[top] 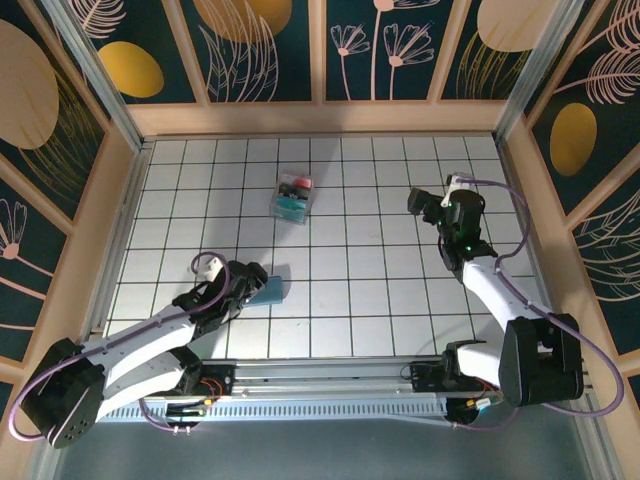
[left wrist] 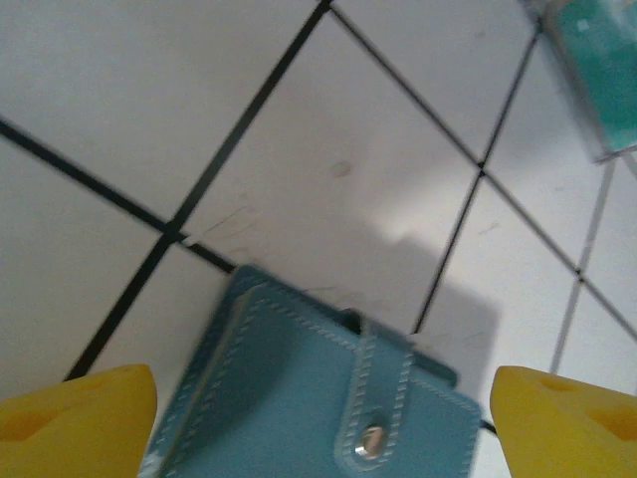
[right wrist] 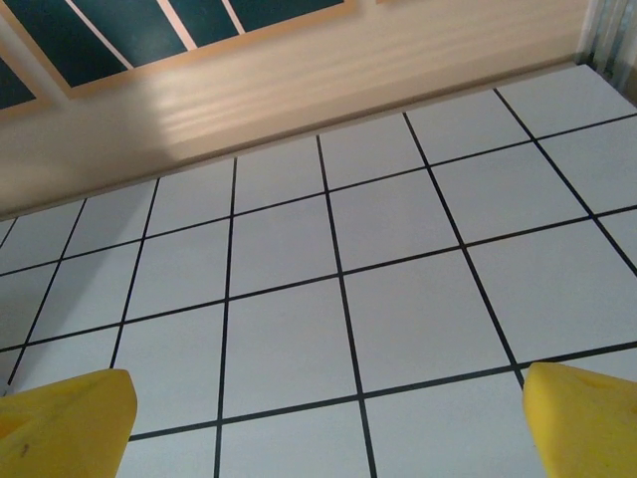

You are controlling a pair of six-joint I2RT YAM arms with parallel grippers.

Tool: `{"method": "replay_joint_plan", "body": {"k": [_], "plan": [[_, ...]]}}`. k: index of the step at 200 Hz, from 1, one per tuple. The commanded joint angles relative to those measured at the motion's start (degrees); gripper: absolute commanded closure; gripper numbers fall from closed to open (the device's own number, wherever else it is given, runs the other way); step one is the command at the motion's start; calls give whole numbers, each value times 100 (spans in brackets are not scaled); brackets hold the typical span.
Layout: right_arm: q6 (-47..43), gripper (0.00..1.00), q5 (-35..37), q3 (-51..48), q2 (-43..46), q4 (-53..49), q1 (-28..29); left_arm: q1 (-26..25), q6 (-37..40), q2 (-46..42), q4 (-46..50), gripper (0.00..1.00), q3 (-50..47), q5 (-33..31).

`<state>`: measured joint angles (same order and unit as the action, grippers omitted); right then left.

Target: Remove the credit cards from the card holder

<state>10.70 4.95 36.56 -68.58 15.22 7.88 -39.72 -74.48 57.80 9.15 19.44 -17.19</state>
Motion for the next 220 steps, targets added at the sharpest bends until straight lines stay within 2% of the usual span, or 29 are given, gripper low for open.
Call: {"method": "replay_joint_plan", "body": {"k": [1, 48, 85, 142, 176, 193, 220], "plan": [[192, 1, 94, 250, 133, -311, 74, -39, -114, 161, 672, 15, 253, -4], [211, 1, 68, 307, 165, -410, 186, -42, 291, 600, 77, 18, 219, 422], [195, 1, 120, 324, 201, -407, 246, -42, 1003, 934, -712, 27, 390, 805], [196, 1, 138, 365, 222, -391, 262, -44, 2397, 1985, -1476, 36, 1274, 1547], [224, 1, 176, 335, 261, -412, 270, -35, 2876, 2648, -1568, 36, 1794, 1942], [209, 1, 190, 334, 283, -453, 275, -41, 2853, 2726, -1355, 35, 1964, 1851], [153, 1, 191, 352, 324, -556, 275, -42, 2140, 2349, -434, 37, 2110, 1125]]}}
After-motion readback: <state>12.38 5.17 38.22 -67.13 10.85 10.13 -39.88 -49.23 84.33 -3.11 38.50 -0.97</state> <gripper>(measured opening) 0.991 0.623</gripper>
